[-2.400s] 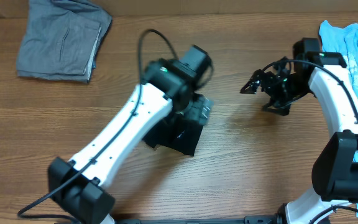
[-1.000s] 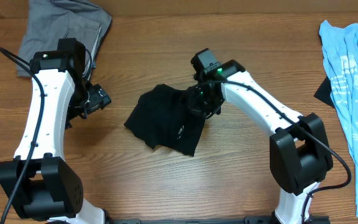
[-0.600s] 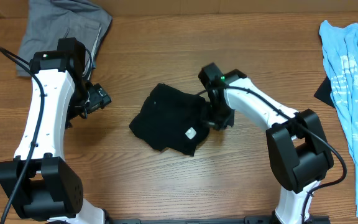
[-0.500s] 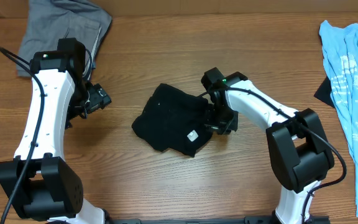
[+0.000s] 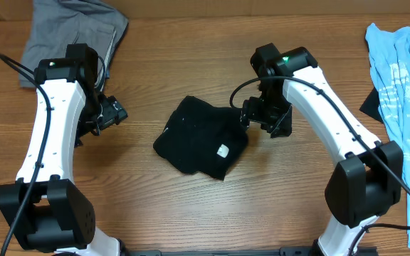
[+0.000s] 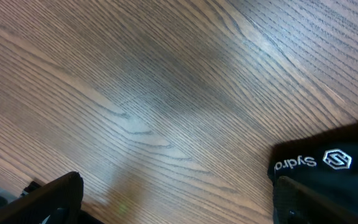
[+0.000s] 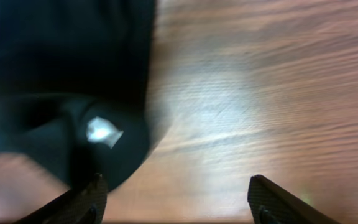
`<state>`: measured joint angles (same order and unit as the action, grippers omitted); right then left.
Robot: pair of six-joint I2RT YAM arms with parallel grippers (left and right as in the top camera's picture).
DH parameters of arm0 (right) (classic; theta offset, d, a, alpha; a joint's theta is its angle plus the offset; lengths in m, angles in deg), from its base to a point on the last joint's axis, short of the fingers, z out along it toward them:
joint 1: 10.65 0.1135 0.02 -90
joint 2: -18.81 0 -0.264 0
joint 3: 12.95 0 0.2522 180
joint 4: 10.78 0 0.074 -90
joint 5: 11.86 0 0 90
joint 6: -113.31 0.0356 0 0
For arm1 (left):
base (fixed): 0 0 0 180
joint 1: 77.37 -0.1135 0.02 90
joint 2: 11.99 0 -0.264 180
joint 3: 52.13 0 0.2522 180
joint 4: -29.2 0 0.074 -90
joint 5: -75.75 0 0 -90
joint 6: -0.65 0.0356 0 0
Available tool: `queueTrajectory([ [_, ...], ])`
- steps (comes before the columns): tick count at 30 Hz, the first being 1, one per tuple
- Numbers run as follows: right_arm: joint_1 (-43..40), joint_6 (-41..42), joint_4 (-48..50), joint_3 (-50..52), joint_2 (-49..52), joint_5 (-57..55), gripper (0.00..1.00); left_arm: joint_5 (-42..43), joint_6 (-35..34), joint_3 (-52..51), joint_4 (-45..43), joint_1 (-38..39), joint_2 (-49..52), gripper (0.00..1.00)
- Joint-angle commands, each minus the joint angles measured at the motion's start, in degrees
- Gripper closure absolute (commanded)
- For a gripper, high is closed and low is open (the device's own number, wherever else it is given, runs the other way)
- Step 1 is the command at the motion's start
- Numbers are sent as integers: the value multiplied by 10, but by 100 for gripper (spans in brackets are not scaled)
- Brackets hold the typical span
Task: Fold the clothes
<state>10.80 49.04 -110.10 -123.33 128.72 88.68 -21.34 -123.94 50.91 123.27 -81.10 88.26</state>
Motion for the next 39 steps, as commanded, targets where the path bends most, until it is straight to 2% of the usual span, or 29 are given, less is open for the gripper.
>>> queueTrajectory([
  [1,15,-37,-5,-12,-12,39,25,2,4,-2,0,5,-7,0],
  [8,35,-37,3,-12,-12,75,29,2,10,-2,-2,11,-7,0],
  [9,42,-45,9,-12,-12,83,32,2,10,-2,-4,13,-7,0],
  [12,78,-78,32,-9,-12,129,49,3,10,-2,-9,22,-7,0],
  [13,92,-78,38,-6,-11,129,50,3,10,-2,-10,23,-7,0],
  [14,112,-78,48,1,-11,126,50,3,10,-2,-10,23,-7,0],
  [16,150,-78,84,30,-11,125,41,6,12,-3,-8,23,-7,0],
  [18,172,-61,125,61,-8,125,37,7,19,-4,-8,23,-7,0],
  [25,177,-50,208,147,14,107,39,7,25,-4,-5,24,-7,0],
  [33,176,-56,178,142,14,87,40,7,24,-5,-9,24,-7,0],
  [38,169,-51,114,94,13,44,33,7,24,-8,-15,25,-7,0],
  [39,166,-52,105,81,13,31,28,7,24,-9,-16,26,-7,0],
])
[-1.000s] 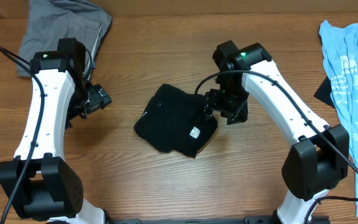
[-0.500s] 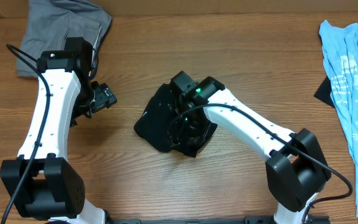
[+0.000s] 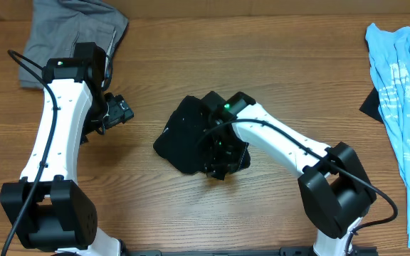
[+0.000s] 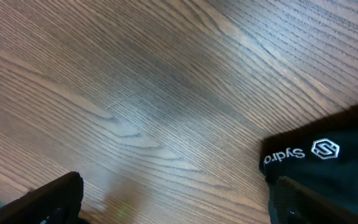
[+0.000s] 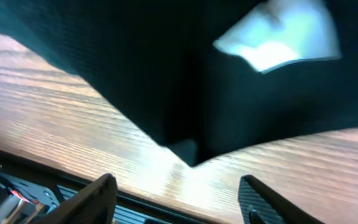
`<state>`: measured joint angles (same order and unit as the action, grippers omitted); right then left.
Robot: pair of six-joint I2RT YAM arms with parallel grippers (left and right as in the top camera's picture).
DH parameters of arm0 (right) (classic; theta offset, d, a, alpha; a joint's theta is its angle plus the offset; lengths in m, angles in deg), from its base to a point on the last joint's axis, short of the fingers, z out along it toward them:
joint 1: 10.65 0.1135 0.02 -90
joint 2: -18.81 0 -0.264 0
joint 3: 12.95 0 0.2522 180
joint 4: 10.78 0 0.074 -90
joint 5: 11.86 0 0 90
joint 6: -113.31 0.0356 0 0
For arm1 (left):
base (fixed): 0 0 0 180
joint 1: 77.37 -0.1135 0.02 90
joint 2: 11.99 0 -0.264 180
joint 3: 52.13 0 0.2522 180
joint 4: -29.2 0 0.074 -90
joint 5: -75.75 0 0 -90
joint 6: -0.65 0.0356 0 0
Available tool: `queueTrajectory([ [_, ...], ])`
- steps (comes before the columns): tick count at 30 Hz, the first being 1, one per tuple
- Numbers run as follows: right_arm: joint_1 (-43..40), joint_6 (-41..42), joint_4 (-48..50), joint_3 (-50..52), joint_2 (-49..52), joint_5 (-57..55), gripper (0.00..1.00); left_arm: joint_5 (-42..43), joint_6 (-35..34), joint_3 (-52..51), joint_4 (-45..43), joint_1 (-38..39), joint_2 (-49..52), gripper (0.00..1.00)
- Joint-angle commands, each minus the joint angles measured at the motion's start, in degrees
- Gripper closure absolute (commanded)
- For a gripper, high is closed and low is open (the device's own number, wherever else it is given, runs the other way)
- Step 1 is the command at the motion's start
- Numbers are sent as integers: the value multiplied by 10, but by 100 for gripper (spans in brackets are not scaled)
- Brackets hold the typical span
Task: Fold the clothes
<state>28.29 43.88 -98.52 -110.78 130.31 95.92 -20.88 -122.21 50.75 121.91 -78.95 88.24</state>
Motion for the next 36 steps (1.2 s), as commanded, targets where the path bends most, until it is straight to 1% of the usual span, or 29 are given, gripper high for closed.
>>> queueTrajectory([
  [1,-9,-1,-8,-46,-3,-42,21,3,7,-9,-4,5,-6,0],
  [2,-11,-12,2,-45,-3,-42,16,3,7,-9,-6,5,-6,0],
  [4,-11,-19,18,-36,-3,-40,14,3,7,-9,-6,5,-6,0],
  [6,-7,-22,54,-10,-3,-28,16,3,7,-9,-6,5,-6,0],
  [8,-7,-22,88,14,-3,0,21,3,7,-9,-6,5,-6,0],
  [9,-7,-22,114,32,-3,20,31,3,7,-9,-6,5,-6,0],
  [11,-7,-2,139,54,-3,27,58,3,7,-9,-6,5,-6,0],
  [13,-7,7,143,61,-3,27,74,3,7,-9,-6,5,-6,0],
  [14,-7,7,137,62,-3,27,85,3,7,-9,-6,5,-6,0],
  [16,-7,9,117,62,-3,27,96,3,7,-9,-6,5,-6,0],
  [21,-7,11,48,64,-3,10,96,3,7,-9,-6,5,-6,0],
  [23,-7,11,49,74,-3,-13,96,3,7,-9,-6,5,-6,0],
  [27,-8,22,57,112,-3,-20,96,3,7,-9,-1,5,-6,0],
  [28,-8,32,53,115,-3,-28,96,3,8,-9,-1,5,-6,0],
  [31,-8,98,27,113,-6,-89,96,3,8,-9,-1,5,-6,0],
  [34,-8,123,0,107,-26,-126,96,3,12,-9,-1,5,-6,0],
  [35,-8,123,-17,99,-39,-135,95,3,12,-9,-1,5,-6,0],
  [36,-8,123,-31,91,-47,-140,90,3,12,-9,-2,5,-6,0],
])
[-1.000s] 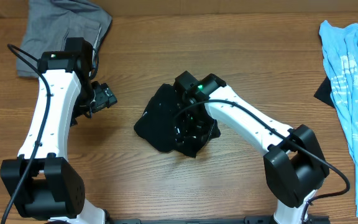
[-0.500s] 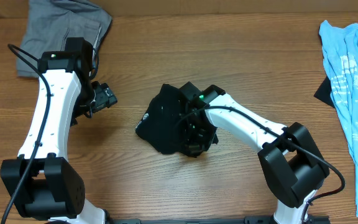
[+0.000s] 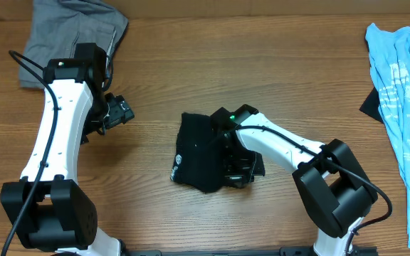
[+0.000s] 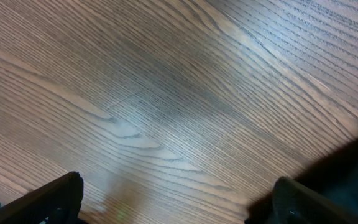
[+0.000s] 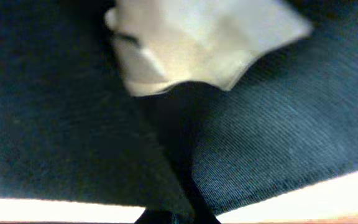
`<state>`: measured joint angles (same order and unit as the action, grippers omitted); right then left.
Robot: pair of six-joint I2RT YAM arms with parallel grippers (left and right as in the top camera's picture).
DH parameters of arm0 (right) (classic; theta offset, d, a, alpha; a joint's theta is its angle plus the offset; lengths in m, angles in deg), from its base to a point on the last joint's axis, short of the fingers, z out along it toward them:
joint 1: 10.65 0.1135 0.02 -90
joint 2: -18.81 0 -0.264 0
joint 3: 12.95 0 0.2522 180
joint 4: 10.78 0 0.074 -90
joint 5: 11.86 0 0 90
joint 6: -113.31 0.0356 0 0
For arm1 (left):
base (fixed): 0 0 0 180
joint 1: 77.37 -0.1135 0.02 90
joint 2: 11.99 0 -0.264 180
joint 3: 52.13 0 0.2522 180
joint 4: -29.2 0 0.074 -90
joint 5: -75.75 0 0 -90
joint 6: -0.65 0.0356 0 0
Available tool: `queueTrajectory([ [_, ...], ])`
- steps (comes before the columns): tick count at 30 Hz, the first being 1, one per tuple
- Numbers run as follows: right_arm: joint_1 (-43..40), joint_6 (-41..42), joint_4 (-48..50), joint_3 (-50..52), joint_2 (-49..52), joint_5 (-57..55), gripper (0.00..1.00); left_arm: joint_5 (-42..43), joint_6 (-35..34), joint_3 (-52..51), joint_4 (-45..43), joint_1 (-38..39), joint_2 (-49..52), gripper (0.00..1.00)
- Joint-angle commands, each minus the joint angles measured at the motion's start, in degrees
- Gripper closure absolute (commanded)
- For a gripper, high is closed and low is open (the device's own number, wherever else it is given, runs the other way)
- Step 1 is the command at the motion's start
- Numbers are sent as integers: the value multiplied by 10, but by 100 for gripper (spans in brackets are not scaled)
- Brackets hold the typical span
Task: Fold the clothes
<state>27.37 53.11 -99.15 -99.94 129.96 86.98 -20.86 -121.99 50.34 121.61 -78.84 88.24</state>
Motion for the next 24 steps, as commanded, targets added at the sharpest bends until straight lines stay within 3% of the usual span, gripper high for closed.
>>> queueTrajectory([
  [1,1,32,-48,-31,-57,-63,83,3,9,-5,1,4,-6,0],
  [2,1,33,-61,-38,-66,-70,67,3,9,-5,0,4,-6,0],
  [3,1,33,-81,-52,-79,-80,31,3,9,-5,0,4,-6,0],
  [6,-16,33,-112,-89,-108,-86,10,3,10,-5,2,4,-6,0],
  [10,-66,30,-82,-130,-133,-70,11,3,9,-5,0,4,-6,0],
  [14,-110,-63,24,-131,-131,38,12,7,9,-5,-5,4,-6,0],
  [24,-141,-63,95,-122,-39,120,12,9,10,-5,-5,4,-6,0],
])
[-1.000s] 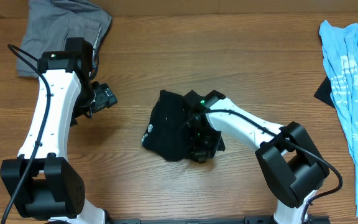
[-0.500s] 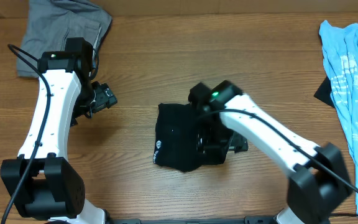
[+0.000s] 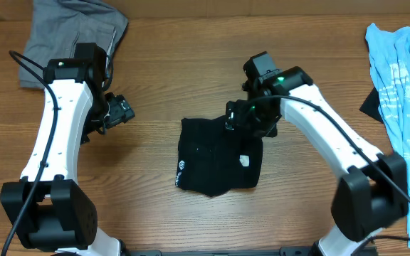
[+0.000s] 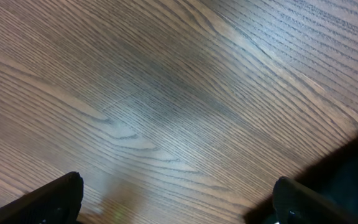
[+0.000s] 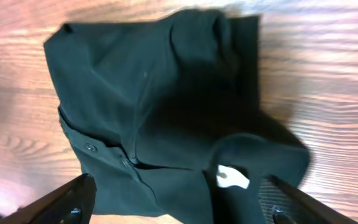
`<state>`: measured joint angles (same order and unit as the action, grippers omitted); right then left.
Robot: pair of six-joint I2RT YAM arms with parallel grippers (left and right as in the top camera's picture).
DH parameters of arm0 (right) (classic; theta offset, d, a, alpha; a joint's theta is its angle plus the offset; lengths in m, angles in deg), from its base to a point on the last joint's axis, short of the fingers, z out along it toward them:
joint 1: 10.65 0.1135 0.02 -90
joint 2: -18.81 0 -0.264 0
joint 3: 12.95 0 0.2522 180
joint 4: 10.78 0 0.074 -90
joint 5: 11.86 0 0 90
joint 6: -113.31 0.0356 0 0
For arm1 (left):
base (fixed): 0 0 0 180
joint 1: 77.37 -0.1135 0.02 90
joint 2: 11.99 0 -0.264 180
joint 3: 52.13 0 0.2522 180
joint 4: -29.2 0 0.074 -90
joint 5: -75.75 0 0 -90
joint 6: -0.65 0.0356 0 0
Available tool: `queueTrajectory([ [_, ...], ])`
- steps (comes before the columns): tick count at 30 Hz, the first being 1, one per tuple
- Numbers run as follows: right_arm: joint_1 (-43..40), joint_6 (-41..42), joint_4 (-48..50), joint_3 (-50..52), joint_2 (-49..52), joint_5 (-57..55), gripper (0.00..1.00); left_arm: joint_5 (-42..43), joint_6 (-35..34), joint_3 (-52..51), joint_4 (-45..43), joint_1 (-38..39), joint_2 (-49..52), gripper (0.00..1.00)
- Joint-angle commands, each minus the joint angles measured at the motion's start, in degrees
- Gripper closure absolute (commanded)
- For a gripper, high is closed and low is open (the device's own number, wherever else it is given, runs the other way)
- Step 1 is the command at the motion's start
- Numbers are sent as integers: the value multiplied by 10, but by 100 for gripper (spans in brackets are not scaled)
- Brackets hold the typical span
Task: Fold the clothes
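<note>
A black garment point(image 3: 216, 165) lies folded into a rough rectangle in the middle of the table, with a small white logo at its front left and a white tag point(image 5: 232, 178) near its right side. My right gripper point(image 3: 251, 117) hovers open over the garment's far right corner, with nothing between its fingers point(image 5: 73, 199). In the right wrist view the whole black garment point(image 5: 166, 118) shows below. My left gripper point(image 3: 116, 112) is open, well left of the garment, over bare wood. Only a dark blurred edge point(image 4: 356, 171) shows in its view.
A grey garment point(image 3: 73, 32) lies bunched at the far left corner. A light blue shirt point(image 3: 404, 85) lies along the right edge, with a dark piece point(image 3: 369, 103) beside it. Wooden table point(image 3: 191, 71) runs between them.
My right gripper was pressed close on the black fabric at the garment's front right. Now it is raised, open, over the far right corner. The garment lies slightly wider. The left arm has not moved.
First the black garment lay crumpled in a diamond shape, my right gripper open beside its right edge. Then the right gripper was low at the garment's front. Later the garment was a narrower folded block. Now the gripper is off it. The left arm stayed almost still.
</note>
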<state>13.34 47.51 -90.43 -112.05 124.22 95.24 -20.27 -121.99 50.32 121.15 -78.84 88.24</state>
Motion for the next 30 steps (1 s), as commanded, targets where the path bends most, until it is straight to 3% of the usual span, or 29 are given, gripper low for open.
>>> queueTrajectory([
  [1,-1,-7,14,0,21,36,12,3,10,-5,-2,4,-6,0],
  [8,-10,-7,44,0,59,36,12,3,10,-5,-4,4,-6,0],
  [11,-10,-7,69,0,71,33,20,1,10,-5,-4,4,-6,0],
  [15,-27,-2,84,0,73,-48,62,-1,19,-5,-5,4,-6,0],
  [17,-43,-3,75,0,73,-72,80,-1,25,-5,-5,4,-6,0],
  [18,-50,-6,72,0,73,-76,83,-1,25,-5,-5,4,-6,0],
  [25,-69,-15,70,21,79,-122,96,-1,24,-5,-9,4,-6,0],
  [30,-69,-15,56,25,75,-115,95,-1,24,-5,-9,4,-6,0],
])
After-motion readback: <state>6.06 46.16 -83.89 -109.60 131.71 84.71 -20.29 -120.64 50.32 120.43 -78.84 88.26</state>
